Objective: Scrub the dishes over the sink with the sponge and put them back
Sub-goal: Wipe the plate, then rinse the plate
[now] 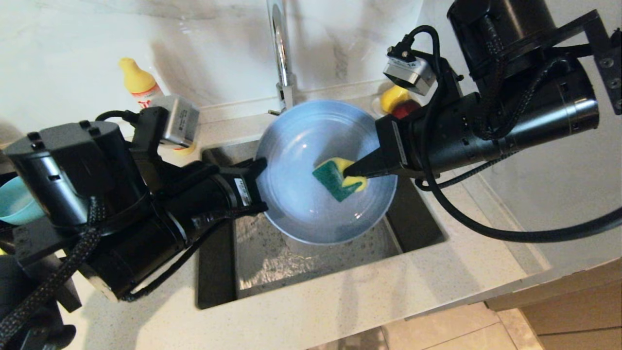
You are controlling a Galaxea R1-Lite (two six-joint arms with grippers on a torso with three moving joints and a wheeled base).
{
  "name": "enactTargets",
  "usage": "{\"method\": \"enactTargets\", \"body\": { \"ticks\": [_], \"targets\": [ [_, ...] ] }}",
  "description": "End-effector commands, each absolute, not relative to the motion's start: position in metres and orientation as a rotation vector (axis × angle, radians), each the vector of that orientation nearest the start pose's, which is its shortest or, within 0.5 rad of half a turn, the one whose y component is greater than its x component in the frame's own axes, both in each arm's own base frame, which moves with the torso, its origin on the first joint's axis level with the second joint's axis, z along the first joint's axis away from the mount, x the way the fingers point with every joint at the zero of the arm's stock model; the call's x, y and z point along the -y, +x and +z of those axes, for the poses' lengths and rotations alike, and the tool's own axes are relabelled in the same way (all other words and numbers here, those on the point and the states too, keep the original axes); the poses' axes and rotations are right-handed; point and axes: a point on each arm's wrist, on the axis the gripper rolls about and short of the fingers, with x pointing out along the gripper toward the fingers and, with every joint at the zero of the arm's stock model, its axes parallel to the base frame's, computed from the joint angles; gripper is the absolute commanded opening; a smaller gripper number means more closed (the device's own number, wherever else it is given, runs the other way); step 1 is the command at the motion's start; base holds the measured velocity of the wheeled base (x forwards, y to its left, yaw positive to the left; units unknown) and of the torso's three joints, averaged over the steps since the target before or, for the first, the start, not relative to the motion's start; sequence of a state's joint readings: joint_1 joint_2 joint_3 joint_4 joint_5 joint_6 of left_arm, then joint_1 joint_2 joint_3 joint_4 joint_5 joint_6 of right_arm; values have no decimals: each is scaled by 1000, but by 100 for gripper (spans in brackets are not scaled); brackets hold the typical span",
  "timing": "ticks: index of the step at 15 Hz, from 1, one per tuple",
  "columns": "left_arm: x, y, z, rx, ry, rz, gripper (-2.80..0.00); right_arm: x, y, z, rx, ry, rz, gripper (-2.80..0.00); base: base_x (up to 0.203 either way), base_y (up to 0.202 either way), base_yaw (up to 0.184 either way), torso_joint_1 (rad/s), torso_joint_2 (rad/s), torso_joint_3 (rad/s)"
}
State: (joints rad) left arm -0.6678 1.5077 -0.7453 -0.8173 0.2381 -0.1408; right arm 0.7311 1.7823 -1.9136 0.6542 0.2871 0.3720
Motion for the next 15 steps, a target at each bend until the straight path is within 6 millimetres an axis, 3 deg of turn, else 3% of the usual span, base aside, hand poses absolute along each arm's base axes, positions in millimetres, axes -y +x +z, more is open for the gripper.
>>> {"method": "enactTargets", "body": {
  "ticks": [1,5,7,11,15],
  "targets": [
    [156,212,251,55,-182,-415,-280,-203,213,346,-717,209,887,-280,0,0,0,0,0,0],
    [156,212,251,48,-183,-407,-280,-192,201,350,-712,212,889,-280,0,0,0,0,0,0],
    [156,214,243,15,-172,-375,-280,-178,186,369,-641,236,909,-280,0,0,0,0,0,0],
    [154,233,223,-136,-244,-310,-280,-151,156,400,-508,272,949,-280,0,0,0,0,0,0],
    [150,258,207,-277,-385,-210,-280,-134,147,409,-459,289,925,-280,0,0,0,0,0,0]
  ]
}}
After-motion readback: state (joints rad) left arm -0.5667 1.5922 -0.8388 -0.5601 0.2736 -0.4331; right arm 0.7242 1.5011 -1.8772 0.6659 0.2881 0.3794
